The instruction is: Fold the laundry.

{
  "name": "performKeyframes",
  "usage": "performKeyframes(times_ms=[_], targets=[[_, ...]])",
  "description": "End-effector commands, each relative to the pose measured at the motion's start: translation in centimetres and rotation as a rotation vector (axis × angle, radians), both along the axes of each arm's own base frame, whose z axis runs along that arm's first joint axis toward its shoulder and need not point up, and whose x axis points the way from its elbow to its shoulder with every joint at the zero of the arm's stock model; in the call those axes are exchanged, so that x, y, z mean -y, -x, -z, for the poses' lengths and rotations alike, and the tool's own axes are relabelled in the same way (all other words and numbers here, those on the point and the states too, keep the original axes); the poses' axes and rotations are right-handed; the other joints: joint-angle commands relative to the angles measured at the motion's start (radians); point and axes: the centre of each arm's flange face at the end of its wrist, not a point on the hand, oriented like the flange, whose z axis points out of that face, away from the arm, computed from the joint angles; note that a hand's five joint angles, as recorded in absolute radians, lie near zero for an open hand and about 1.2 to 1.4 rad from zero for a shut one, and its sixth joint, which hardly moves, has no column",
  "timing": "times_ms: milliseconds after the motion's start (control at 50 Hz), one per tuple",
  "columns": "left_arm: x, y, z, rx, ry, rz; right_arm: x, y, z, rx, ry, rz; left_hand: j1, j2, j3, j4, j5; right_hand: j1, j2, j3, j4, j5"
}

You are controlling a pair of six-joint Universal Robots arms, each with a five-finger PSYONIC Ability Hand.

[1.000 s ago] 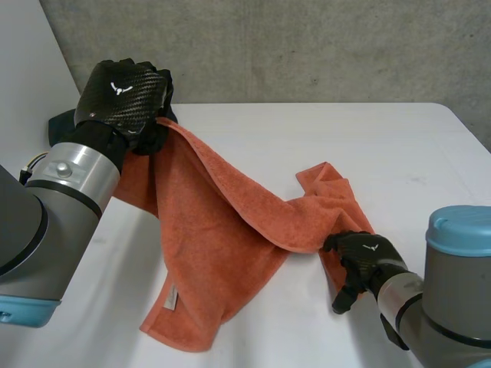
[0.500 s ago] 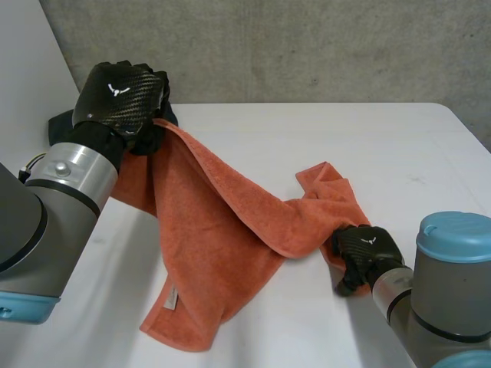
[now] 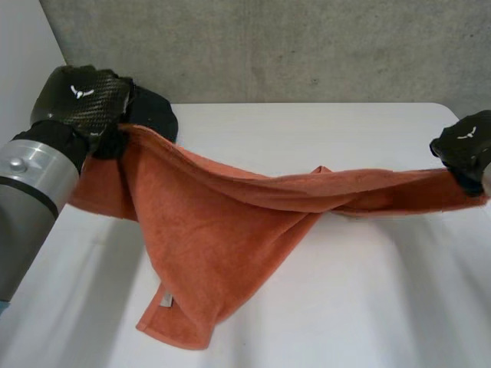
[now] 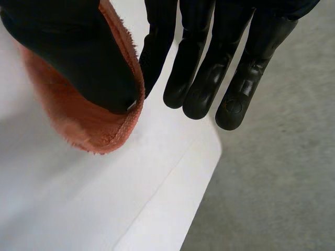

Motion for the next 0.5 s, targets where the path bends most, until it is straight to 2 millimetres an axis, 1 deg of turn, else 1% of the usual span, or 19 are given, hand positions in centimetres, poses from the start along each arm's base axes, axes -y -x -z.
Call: performKeyframes(times_ms=[20,40,60,100,120,140,180,200,220,280,300,320,380,420,440,460,480,500], targets=[[0.6,-0.7,2.4,0.097,-0.091,-0.026,-0.7,-0.6,0.2,-0.006,-0.171,-0.054,0.251,0.196,0.203,0.195,0.248,0.407,0.219,0.214,0.207,0.234],[0.8,-0.6,3.0,0.104,-0.108,-0.024,-0.2,-1.0,1.0,0.008,-0.191,-0.075,0.251,0.196,0.203,0.195,0.248,0.407,0.219,0.214,0.207,0.234],[1.2,-0.4,4.2,0.120,-0.140,-0.021,0.0,-1.2,1.4,0.013,-0.199,-0.084,0.251,0.196,0.203,0.195,0.248,0.407,0.219,0.214,0.207,0.234],[1.6,-0.2,5.3,0.132,-0.171,-0.020,0.5,-1.4,2.1,0.027,-0.210,-0.092,0.251,0.196,0.203,0.195,0.248,0.407,0.219,0.214,0.207,0.234],[1.9,-0.1,5.8,0.136,-0.184,-0.020,1.1,-1.6,2.9,0.046,-0.227,-0.088,0.251,0.196,0.203,0.195,0.248,0.407,0.219,0.214,0.207,0.234],[2.4,0.0,6.8,0.145,-0.210,-0.021,1.5,-1.6,3.5,0.060,-0.239,-0.078,0.251,0.196,0.203,0.195,0.248,0.407,0.219,0.214,0.207,0.234],[3.0,0.2,7.7,0.156,-0.229,-0.021,2.1,-1.8,4.6,0.094,-0.269,-0.065,0.251,0.196,0.203,0.195,0.248,0.407,0.219,0.214,0.207,0.234],[3.3,0.4,8.1,0.158,-0.233,-0.021,2.9,-2.0,5.5,0.128,-0.296,-0.050,0.251,0.196,0.203,0.195,0.248,0.407,0.219,0.214,0.207,0.234],[4.2,0.7,8.9,0.160,-0.244,-0.021,3.2,-2.0,5.8,0.144,-0.304,-0.041,0.251,0.196,0.203,0.195,0.248,0.407,0.219,0.214,0.207,0.234],[5.5,1.2,9.8,0.164,-0.252,-0.024,4.4,-2.2,7.0,0.197,-0.333,-0.011,0.251,0.196,0.203,0.195,0.248,0.407,0.219,0.214,0.207,0.234],[6.3,1.4,10.2,0.166,-0.257,-0.028,4.7,-2.3,7.2,0.210,-0.336,-0.006,0.251,0.196,0.203,0.195,0.248,0.407,0.219,0.214,0.207,0.234],[6.6,1.5,10.3,0.165,-0.257,-0.030,4.9,-2.3,7.3,0.224,-0.338,0.002,0.251,0.196,0.203,0.195,0.248,0.407,0.219,0.214,0.207,0.234],[7.2,1.7,10.5,0.165,-0.257,-0.031,5.4,-2.3,7.5,0.278,-0.352,0.025,0.251,0.196,0.203,0.195,0.248,0.407,0.219,0.214,0.207,0.234],[7.2,1.8,10.6,0.166,-0.258,-0.030,5.6,-2.3,7.4,0.317,-0.362,0.033,0.251,0.196,0.203,0.195,0.248,0.407,0.219,0.214,0.207,0.234],[7.2,1.7,10.6,0.166,-0.260,-0.030,5.6,-2.3,7.4,0.327,-0.367,0.033,0.251,0.196,0.203,0.195,0.248,0.370,0.183,0.177,0.170,0.197],[7.1,1.8,10.6,0.167,-0.261,-0.027,5.6,-2.4,7.4,0.334,-0.373,0.032,0.251,0.196,0.203,0.195,0.248,0.268,0.080,0.075,0.068,0.095],[7.0,1.8,10.7,0.167,-0.262,-0.024,5.5,-2.4,7.3,0.340,-0.381,0.031,0.251,0.196,0.203,0.195,0.248,0.107,-0.080,-0.086,-0.092,-0.066],[7.0,1.9,10.7,0.166,-0.263,-0.022,5.3,-2.5,7.3,0.346,-0.402,0.026,0.251,0.196,0.203,0.195,0.248,-0.223,-0.410,-0.416,-0.423,-0.396]])
